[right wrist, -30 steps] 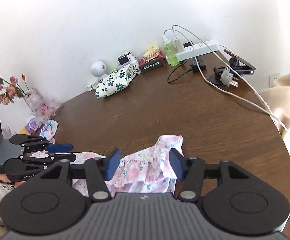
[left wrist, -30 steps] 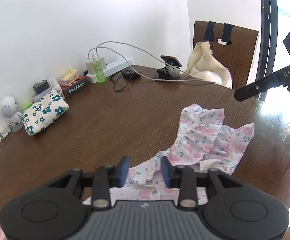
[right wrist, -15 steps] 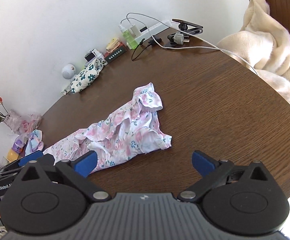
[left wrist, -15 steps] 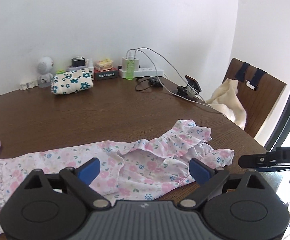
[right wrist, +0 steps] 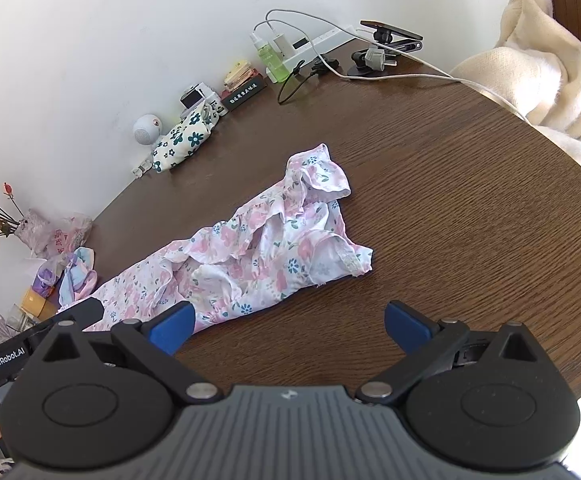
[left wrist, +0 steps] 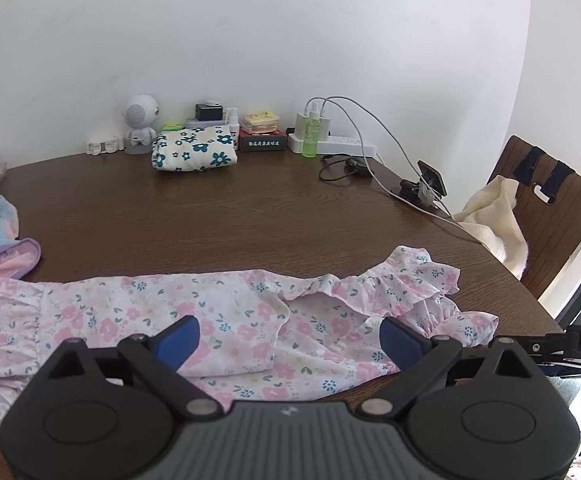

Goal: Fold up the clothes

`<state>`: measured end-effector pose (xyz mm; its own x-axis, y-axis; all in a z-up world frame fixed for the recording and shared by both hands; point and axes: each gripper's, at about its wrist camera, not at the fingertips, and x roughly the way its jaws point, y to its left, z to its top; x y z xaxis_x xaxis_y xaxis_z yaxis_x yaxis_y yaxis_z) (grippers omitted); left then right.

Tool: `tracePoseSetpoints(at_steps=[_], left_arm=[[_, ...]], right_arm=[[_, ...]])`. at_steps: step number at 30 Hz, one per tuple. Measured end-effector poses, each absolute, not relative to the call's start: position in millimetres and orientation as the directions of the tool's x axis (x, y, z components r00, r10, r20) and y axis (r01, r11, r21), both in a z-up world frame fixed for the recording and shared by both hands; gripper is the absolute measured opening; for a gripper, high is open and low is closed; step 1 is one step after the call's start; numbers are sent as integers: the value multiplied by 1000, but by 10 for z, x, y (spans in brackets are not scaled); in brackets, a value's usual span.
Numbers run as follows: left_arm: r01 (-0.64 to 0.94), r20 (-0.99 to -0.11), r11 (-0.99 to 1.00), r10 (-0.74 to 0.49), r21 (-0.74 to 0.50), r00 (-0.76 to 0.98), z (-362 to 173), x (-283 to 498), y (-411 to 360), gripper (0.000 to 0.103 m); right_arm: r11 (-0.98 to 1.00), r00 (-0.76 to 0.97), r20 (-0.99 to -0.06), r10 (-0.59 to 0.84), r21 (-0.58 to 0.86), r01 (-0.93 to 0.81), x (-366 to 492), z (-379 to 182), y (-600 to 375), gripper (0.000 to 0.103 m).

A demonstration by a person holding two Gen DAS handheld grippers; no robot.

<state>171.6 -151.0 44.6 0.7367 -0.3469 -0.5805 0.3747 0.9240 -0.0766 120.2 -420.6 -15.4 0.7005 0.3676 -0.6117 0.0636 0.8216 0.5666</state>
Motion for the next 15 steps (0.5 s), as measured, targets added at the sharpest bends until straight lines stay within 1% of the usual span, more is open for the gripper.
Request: tracePoseSetpoints(at_steps=[2,3,4,5,7,8,9,10,12,15], left_arm=[[398,-578,914,-366,-76,730,456,1774,-1540,95],[410,-576,909,-375,-76,726,461,1804,-1557,92],[450,-573,891,-395,-50,718,477,1885,-1643,84],[476,-583,879,-403,-31,705,454,1966,-1718,78],[527,-605,850,-416,7,679,407,2128,-1869,51],[551,-616,834,-422,25,665,383,2208,-1944,44],[567,-632,823,-423,31,649,317,2271,-1986,31],[582,-648,812,-423,38,633,252,2333,-2027,26],[617,-674,786,-436,35,595,125,2443,-2083,25],[660,-688,751,-478,2,546,-20,2559,-2125,26]], right_arm=[[806,699,-602,387,589,61,1250,-190,-4197,103],[794,696,-598,397,604,66,1283,-219,-4191,103],[782,694,-593,408,619,70,1313,-246,-4182,102],[770,697,-583,416,634,71,1338,-269,-4169,101],[749,711,-564,420,658,80,1382,-304,-4150,95],[737,723,-554,413,669,92,1403,-324,-4157,87],[725,734,-545,405,681,105,1426,-344,-4167,80],[712,746,-535,397,692,119,1449,-364,-4188,77],[683,768,-517,377,715,146,1497,-403,-4230,71],[661,790,-501,353,731,169,1587,-438,-4259,68]])
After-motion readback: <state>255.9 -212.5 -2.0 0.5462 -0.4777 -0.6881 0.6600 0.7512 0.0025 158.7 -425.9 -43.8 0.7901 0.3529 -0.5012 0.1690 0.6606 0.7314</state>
